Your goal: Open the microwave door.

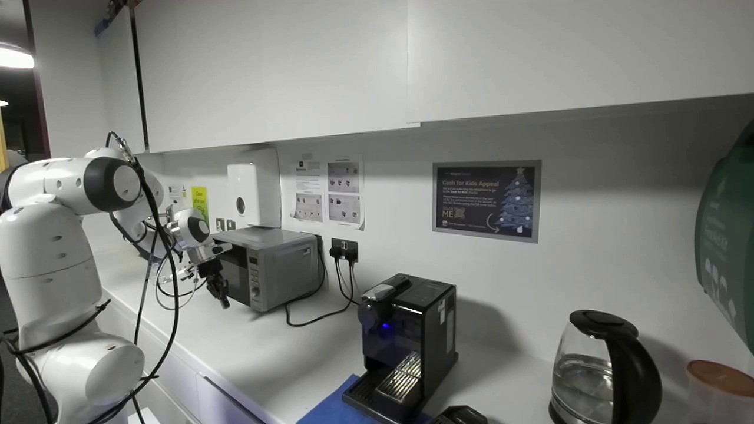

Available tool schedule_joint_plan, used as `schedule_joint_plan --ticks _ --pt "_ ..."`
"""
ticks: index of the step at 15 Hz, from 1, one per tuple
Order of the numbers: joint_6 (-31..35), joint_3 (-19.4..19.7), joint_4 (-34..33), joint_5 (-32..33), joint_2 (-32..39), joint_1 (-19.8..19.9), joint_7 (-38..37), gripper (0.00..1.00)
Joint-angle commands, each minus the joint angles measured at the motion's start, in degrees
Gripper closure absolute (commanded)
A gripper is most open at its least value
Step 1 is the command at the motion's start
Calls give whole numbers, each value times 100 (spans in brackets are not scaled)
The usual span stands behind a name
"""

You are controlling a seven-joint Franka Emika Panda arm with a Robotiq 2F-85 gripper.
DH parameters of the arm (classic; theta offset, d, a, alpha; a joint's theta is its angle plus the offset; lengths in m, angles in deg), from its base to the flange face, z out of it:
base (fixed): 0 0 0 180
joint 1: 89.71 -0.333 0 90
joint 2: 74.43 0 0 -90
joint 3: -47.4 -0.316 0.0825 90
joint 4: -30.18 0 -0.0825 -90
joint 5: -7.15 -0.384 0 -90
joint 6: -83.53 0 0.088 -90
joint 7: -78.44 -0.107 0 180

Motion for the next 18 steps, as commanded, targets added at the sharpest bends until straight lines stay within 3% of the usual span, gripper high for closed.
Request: schedule_joint_plan --ticks 1,10,18 --pt "48 -69 4 584 88 -66 -545 100" --pt "372 -76 9 1506 420 -260 -1384 100" --pt "275 -75 -17 2430 592 -450 -1731 100"
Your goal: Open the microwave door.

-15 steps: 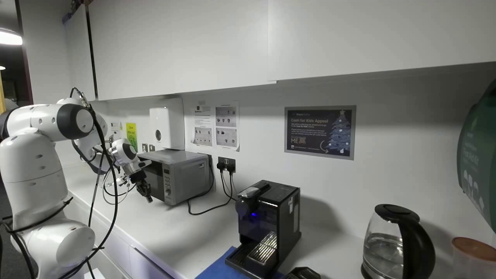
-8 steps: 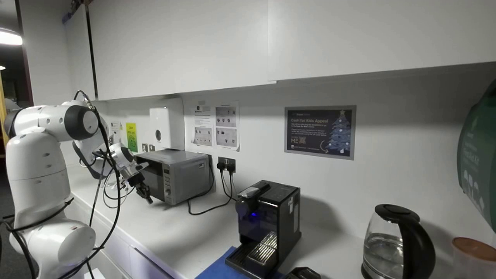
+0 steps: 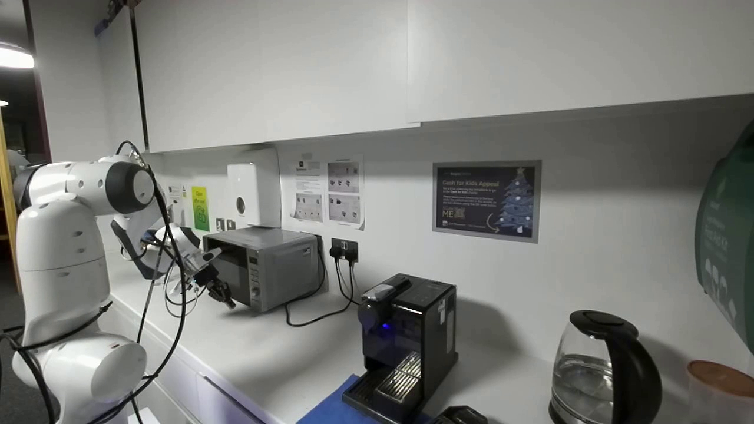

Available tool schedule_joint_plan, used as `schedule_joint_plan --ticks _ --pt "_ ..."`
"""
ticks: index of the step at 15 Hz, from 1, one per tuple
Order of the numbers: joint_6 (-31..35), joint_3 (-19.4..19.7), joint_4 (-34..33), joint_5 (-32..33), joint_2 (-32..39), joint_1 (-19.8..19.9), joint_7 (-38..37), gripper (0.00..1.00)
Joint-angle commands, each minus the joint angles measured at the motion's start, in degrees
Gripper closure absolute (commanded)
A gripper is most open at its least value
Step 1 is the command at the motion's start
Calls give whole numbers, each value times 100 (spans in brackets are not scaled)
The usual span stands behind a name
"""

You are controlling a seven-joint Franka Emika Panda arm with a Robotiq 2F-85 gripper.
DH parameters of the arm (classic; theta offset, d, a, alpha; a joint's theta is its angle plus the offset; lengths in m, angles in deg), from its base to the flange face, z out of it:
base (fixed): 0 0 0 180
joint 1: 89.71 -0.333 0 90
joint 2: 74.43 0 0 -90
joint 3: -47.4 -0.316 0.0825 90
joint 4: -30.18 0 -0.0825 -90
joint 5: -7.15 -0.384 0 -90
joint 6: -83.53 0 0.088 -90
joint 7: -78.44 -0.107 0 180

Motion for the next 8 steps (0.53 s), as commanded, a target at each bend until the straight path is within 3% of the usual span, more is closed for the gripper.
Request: schedule_joint_plan --ticks 1,8 --pt "22 58 -16 439 62 -136 -243 100" --pt "-3 65 -3 974 113 -208 -555 100"
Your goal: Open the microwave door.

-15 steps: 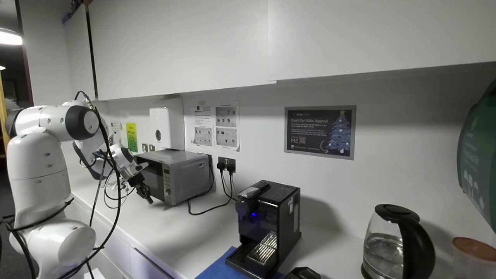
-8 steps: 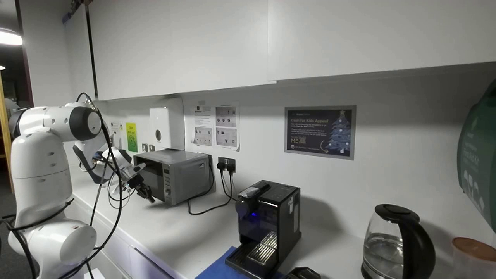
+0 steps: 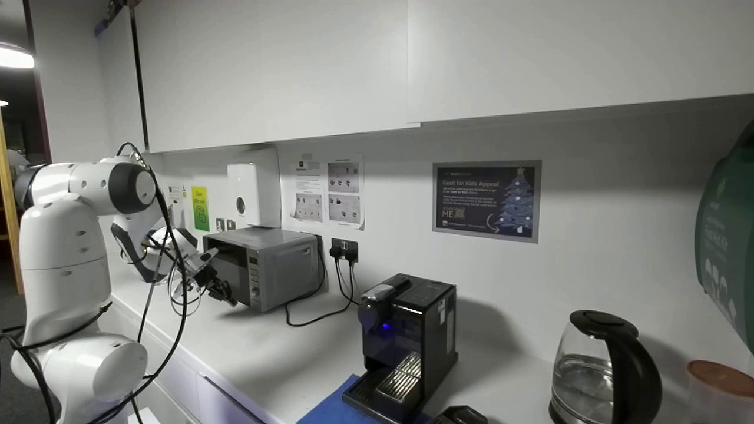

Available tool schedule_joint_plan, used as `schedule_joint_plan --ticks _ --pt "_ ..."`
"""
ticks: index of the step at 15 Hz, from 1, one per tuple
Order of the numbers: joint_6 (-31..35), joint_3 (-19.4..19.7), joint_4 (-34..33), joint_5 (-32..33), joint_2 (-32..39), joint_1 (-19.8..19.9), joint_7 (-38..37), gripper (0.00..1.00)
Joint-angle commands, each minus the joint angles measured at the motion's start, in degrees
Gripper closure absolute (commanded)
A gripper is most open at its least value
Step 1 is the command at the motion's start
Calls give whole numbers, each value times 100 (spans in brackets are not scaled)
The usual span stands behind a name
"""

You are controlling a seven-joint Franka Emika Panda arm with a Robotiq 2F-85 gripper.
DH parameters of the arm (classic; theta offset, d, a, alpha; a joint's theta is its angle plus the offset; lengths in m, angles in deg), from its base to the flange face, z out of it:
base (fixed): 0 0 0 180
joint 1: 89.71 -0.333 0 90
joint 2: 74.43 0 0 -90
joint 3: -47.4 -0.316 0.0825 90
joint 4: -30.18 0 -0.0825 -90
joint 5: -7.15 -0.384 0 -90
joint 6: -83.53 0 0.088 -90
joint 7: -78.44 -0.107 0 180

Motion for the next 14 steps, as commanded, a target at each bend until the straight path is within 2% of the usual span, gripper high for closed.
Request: schedule_joint_plan --ticks 1,10,14 --pt "7 69 -2 376 40 -89 -409 100" --pt "146 125 47 838 68 -63 -1092 100" --pt "472 171 98 838 32 -29 -1197 100"
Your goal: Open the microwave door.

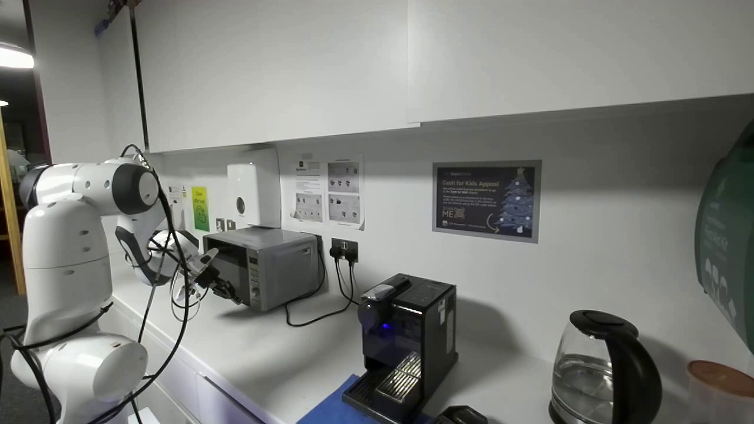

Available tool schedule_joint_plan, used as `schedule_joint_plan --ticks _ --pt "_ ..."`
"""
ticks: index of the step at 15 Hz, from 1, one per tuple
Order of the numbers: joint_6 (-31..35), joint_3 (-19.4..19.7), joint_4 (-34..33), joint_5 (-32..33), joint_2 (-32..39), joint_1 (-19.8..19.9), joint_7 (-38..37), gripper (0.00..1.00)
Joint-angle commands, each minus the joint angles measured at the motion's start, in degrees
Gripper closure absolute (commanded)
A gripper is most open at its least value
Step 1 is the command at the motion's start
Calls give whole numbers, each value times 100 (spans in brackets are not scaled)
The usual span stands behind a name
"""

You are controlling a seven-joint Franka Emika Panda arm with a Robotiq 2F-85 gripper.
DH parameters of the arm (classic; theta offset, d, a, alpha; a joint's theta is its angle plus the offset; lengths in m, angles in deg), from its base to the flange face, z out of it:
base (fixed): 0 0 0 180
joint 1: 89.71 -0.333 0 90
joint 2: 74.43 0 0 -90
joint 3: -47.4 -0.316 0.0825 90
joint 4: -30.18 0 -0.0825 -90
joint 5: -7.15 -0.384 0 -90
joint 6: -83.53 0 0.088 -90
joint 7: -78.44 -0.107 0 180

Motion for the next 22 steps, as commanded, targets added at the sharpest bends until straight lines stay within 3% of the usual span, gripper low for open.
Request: schedule_joint_plan --ticks 1,8,9,22 --pt "458 138 106 166 -79 -20 -198 100" --pt "1088 296 221 -22 -174 40 -150 100" --pt "784 250 35 -31 -7 -29 -39 99" --pt "965 304 128 184 -65 -13 -425 100"
